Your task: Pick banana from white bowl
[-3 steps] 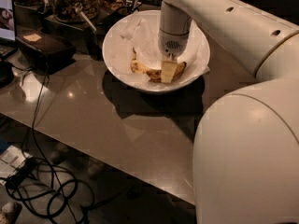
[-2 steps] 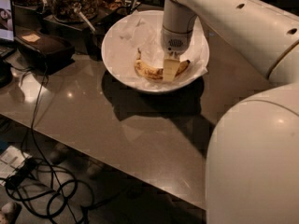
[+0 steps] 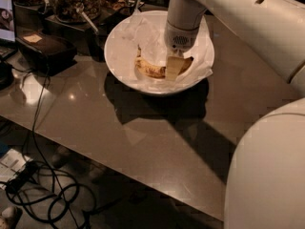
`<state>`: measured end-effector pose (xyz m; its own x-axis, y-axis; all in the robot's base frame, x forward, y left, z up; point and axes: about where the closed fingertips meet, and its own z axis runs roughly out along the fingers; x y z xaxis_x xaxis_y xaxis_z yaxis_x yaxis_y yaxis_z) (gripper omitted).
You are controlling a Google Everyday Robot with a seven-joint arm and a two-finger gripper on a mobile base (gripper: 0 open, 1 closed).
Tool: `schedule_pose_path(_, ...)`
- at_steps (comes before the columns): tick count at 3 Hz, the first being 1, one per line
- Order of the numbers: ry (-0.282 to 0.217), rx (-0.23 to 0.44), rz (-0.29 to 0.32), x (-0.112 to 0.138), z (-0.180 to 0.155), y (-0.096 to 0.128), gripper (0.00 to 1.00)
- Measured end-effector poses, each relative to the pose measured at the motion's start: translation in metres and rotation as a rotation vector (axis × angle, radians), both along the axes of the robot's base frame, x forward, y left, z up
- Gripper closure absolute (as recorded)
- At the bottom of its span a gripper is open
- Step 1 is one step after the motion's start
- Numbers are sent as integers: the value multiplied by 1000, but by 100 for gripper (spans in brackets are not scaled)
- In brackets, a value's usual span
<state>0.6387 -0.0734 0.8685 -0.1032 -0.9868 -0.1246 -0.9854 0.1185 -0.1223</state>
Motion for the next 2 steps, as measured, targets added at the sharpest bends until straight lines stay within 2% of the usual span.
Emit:
schedule_pose_path(1,-16,-6,7,-1,5,4,100)
schedule_pose_path(2,-76,-18,20,-42,61,21,100)
